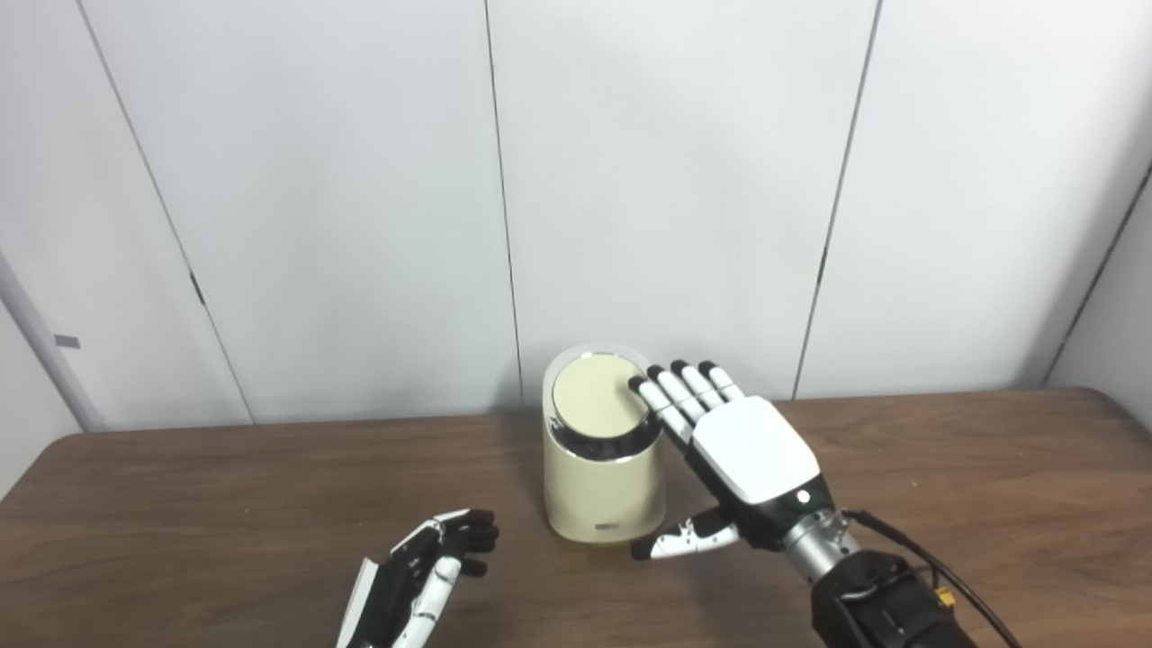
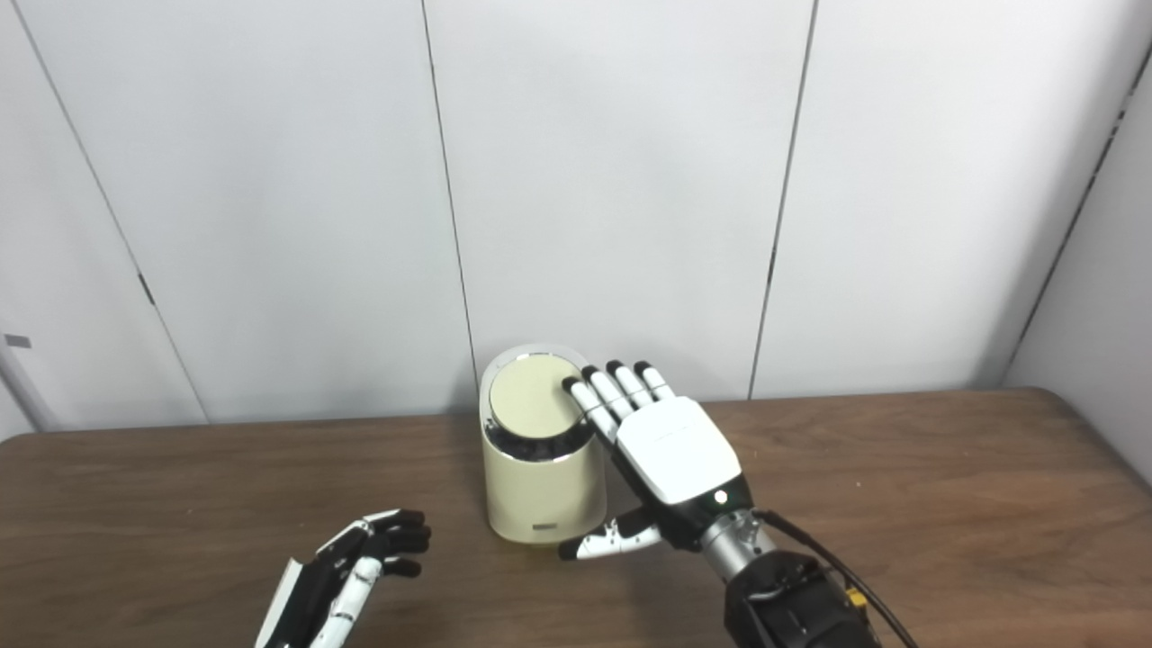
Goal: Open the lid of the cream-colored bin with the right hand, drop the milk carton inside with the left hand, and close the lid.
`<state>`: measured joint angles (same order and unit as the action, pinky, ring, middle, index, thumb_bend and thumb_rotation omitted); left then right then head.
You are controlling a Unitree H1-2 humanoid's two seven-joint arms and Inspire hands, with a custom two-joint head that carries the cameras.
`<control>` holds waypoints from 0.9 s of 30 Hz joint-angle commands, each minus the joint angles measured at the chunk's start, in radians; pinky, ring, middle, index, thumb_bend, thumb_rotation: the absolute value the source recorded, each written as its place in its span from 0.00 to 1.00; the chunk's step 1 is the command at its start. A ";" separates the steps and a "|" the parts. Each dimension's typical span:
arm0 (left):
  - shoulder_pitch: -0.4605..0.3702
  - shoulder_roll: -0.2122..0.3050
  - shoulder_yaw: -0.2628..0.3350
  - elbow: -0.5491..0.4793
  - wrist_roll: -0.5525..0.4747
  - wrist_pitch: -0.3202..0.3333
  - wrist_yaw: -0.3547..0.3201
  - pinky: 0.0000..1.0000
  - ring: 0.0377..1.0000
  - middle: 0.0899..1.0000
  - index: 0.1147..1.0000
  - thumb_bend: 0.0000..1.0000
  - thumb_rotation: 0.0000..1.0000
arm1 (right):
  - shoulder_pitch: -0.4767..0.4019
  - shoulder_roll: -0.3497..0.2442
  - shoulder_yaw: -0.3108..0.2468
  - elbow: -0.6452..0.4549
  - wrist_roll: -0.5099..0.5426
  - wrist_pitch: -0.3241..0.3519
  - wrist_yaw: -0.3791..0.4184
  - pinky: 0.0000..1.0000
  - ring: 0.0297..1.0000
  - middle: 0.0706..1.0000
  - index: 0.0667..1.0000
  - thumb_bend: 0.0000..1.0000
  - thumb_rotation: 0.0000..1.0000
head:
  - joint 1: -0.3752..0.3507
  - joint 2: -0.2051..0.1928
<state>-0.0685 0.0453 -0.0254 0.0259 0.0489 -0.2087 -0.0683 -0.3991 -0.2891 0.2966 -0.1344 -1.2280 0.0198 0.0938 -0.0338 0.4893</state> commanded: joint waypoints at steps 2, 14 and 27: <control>0.012 -0.002 0.000 -0.010 0.008 -0.018 0.014 0.64 0.69 0.68 0.69 0.47 0.78 | -0.029 0.006 -0.029 -0.060 0.014 0.023 -0.023 1.00 1.00 1.00 1.00 0.72 0.74 | 0.002 0.003; -0.002 -0.036 0.044 0.035 -0.005 -0.161 0.080 0.69 0.71 0.69 0.68 0.23 0.61 | 0.148 0.099 -0.234 -0.054 0.520 -0.176 -0.299 0.68 0.82 0.84 0.83 0.42 0.50 | 0.005 0.005; 0.013 -0.043 0.059 0.015 0.002 -0.166 0.112 0.64 0.70 0.68 0.66 0.20 0.19 | 0.294 0.126 -0.315 0.032 0.815 -0.374 -0.375 0.53 0.64 0.66 0.65 0.25 0.47 | 0.022 0.014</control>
<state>-0.0700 0.0070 0.0341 0.0427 0.0616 -0.3570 0.0387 -0.0810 -0.1657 -0.0091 -0.0848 -0.4399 -0.2949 -0.2665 -0.0153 0.4985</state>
